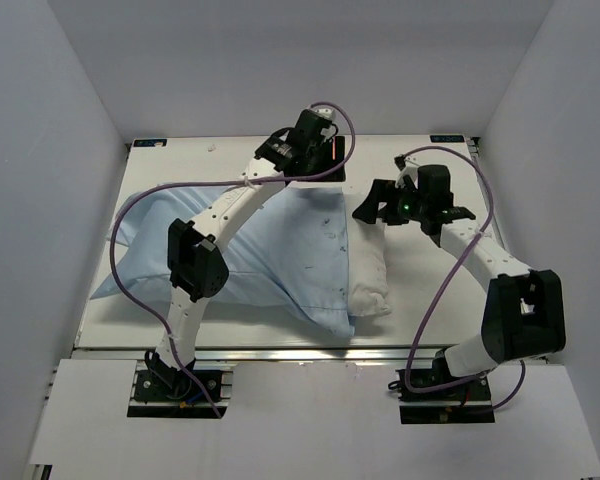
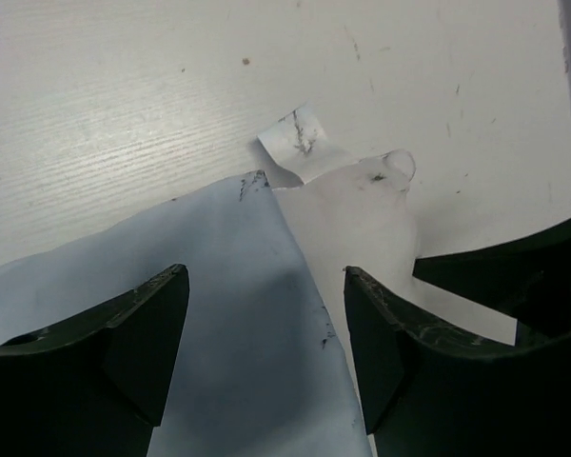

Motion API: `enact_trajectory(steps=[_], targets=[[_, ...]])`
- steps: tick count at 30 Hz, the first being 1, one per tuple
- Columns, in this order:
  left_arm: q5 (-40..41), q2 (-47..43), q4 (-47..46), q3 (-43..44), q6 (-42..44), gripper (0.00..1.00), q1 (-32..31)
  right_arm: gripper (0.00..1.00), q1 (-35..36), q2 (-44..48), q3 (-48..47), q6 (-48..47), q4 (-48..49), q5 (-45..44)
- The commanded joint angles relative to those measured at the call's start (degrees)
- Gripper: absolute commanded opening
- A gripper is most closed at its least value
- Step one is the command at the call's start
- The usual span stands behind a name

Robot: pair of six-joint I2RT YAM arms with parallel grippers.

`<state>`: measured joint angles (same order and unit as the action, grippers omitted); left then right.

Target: Put the pillow into the pillowcase

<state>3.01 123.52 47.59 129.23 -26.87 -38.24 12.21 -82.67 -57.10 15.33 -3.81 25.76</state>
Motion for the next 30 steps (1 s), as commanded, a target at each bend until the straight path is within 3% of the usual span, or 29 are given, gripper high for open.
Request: enact_trajectory(steps=[1, 5, 8, 9, 12, 15, 18, 26, 27, 30], targets=[[-0.98, 1.01, -0.75, -2.75, 1.12, 0.76, -0.17, 0.89, -0.25, -2.31, 1.03, 3.65, 1.89, 0.7], [-2.92, 0.93, -2.76, -7.58, 0.77, 0.73, -0.17, 0.87, -0.17, -6.88, 0.59, 5.67, 1.27, 2.18], [-2.92, -0.74, -5.4, -10.48, 0.94, 0.74, -0.17, 0.67, -0.25, -9.87, 0.06, 6.9, 2.05, 5.07], [-2.92, -1.09, -5.84, -10.75, 1.12, 0.74, -0.17, 0.47, -0.25, -10.57, 0.06, 7.43, 2.32, 6.05], [-2.83, -0.74, -5.32, -9.0, 1.91, 0.75, -0.17, 0.2, 0.18, -11.54, 0.41, 7.69, 3.2, 8.43], [-4.92, 0.84, -3.39, -6.27, 2.61, 0.75, -0.17, 0.09, 0.88, -8.39, 2.16, 6.91, 6.96, 8.17], [-8.1, -0.82, -5.4, -8.63, 1.83, 0.75, -0.34, 0.0, 1.68, -4.17, 3.22, 4.97, 9.08, 6.76], [-8.63, -2.94, -5.59, -10.66, 1.12, 0.74, -0.61, 0.0, 3.0, -0.65, 4.28, 4.53, 10.05, 7.2], [-8.2, -2.85, -5.06, -10.84, 1.21, 0.72, -0.61, 0.0, 3.26, -0.56, 4.54, 4.97, 10.05, 7.29], [-7.58, -2.76, -3.3, -11.72, 1.74, 0.54, -0.78, 0.0, 3.26, -0.03, 4.54, 5.06, 10.14, 7.11]])
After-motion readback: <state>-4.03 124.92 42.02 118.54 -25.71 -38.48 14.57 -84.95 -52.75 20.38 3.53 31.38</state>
